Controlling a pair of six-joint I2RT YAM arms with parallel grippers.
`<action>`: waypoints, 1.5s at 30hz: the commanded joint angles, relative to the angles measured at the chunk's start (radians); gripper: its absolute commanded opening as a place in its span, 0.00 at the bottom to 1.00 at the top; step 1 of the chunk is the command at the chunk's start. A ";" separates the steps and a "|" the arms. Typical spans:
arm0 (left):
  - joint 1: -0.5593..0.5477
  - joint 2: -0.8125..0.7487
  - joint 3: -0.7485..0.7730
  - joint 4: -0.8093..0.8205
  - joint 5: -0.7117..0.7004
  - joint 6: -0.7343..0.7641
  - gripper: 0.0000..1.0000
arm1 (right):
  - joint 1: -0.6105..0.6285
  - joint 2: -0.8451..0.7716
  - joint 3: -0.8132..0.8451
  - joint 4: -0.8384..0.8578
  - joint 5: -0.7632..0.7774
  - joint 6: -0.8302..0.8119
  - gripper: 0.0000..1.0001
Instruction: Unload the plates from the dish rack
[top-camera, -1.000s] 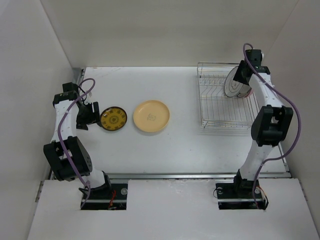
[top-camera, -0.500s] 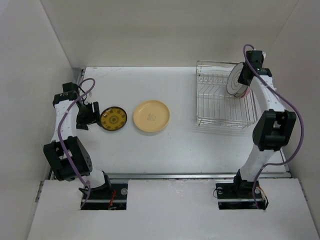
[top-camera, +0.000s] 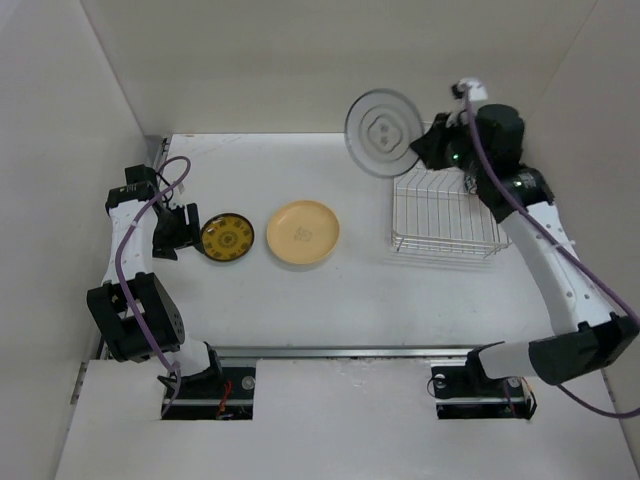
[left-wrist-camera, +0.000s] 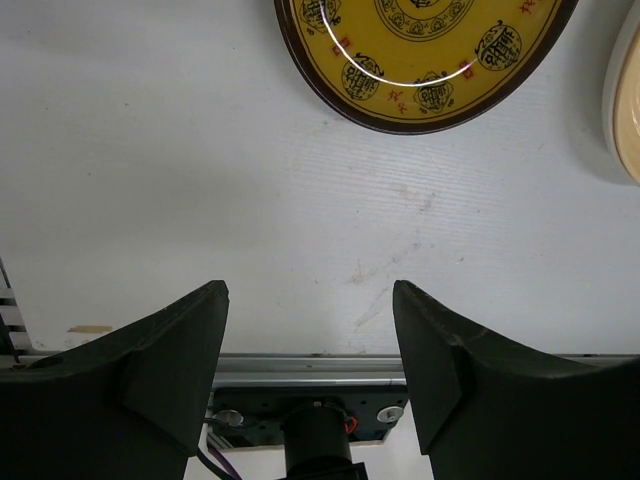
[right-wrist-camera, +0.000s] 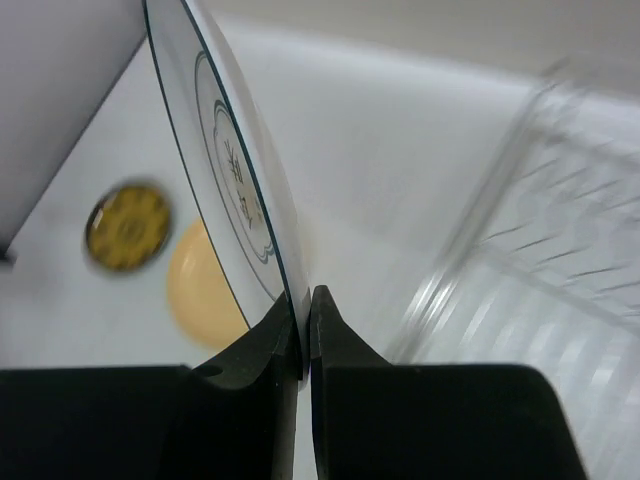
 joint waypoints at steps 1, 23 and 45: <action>-0.001 -0.001 -0.009 -0.027 0.012 0.011 0.64 | 0.104 0.113 -0.147 -0.070 -0.415 -0.027 0.00; -0.001 0.008 -0.009 -0.036 0.012 0.020 0.64 | 0.326 0.576 -0.310 -0.219 -0.651 -0.229 0.20; -0.001 0.017 -0.009 -0.036 0.031 0.020 0.64 | 0.190 0.124 0.078 -0.272 0.444 -0.059 0.93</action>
